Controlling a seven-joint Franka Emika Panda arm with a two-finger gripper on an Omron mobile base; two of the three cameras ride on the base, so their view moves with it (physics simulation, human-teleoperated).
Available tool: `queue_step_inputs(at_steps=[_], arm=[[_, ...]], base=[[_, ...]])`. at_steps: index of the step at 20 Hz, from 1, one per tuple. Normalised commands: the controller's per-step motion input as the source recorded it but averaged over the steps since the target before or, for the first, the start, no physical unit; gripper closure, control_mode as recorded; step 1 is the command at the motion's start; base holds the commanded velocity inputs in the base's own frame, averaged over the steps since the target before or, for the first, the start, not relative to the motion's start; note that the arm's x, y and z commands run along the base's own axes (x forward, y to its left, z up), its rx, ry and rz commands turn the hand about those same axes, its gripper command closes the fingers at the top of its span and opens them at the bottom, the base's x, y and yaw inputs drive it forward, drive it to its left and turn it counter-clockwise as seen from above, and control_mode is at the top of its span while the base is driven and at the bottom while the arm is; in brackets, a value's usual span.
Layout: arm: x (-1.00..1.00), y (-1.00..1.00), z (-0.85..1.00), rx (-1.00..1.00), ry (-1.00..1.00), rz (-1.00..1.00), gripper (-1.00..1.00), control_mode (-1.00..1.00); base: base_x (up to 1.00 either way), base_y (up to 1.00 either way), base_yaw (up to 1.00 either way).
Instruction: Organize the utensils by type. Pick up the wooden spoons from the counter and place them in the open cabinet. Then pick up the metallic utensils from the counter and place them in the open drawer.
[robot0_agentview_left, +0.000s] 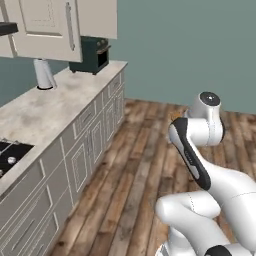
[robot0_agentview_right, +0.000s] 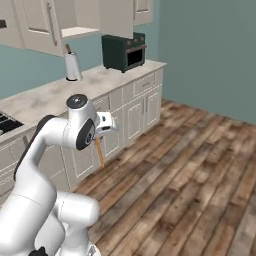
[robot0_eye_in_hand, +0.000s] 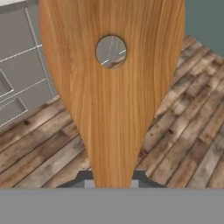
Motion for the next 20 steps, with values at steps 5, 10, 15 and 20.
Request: queue_step_inputs(at_steps=[5,10,15,20], arm=[[0.00,0.00,0.00,0.00,0.00,0.00,1.00,1.00],[0.00,0.00,0.00,0.00,0.00,0.00,1.00,1.00],[0.00,0.00,0.00,0.00,0.00,0.00,1.00,1.00],[0.00,0.00,0.00,0.00,0.00,0.00,1.00,1.00]], base=[[1.00,-0.06,0.31],[1.00,-0.17,0.32],[1.00,-0.16,0.31],[0.91,-0.11,0.30]])
